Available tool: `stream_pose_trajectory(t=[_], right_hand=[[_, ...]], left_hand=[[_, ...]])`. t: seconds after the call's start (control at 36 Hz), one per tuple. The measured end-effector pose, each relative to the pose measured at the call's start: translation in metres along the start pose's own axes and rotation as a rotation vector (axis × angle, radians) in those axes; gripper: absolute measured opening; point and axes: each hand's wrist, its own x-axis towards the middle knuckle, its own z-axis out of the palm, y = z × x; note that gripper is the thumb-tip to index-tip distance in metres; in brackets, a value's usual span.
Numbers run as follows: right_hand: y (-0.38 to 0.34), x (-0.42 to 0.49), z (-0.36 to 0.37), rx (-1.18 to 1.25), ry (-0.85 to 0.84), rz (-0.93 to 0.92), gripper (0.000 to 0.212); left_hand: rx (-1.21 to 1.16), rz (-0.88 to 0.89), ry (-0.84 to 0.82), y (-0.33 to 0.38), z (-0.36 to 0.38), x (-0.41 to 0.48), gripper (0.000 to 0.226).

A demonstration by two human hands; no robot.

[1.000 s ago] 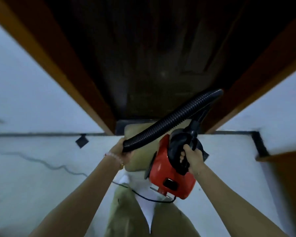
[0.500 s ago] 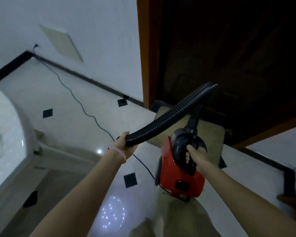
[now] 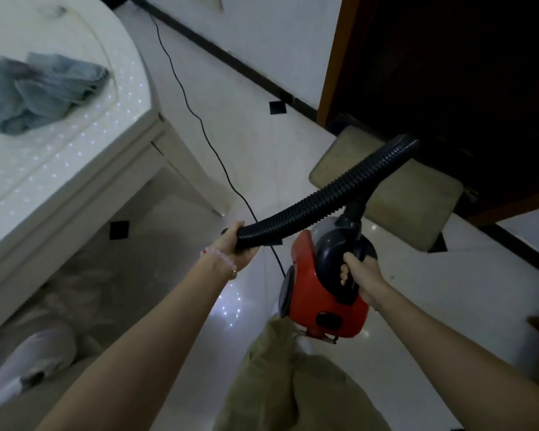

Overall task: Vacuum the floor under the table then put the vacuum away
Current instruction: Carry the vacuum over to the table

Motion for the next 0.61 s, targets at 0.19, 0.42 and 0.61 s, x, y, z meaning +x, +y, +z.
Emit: stream_pose_trajectory(t=[0.19, 0.42, 0.61], right_hand=[[0.045, -0.031, 0.017, -0.118, -0.151, -0.132, 0.022], [0.062, -0.053, 0.046, -0.460, -0.399, -0.315, 0.027], [0.089, -0.042, 0.083, -0.675, -0.503, -0.297, 0.028]], left_hand=[[-0.096, 0.047, 0.050, -0.025, -0.101, -0.005, 0.048], [-0.403, 0.135, 0.092, -0.047, -0.202, -0.043, 0.050], [-0.447, 0.171, 0.214, -0.057, -0.271, -0.043, 0.027]])
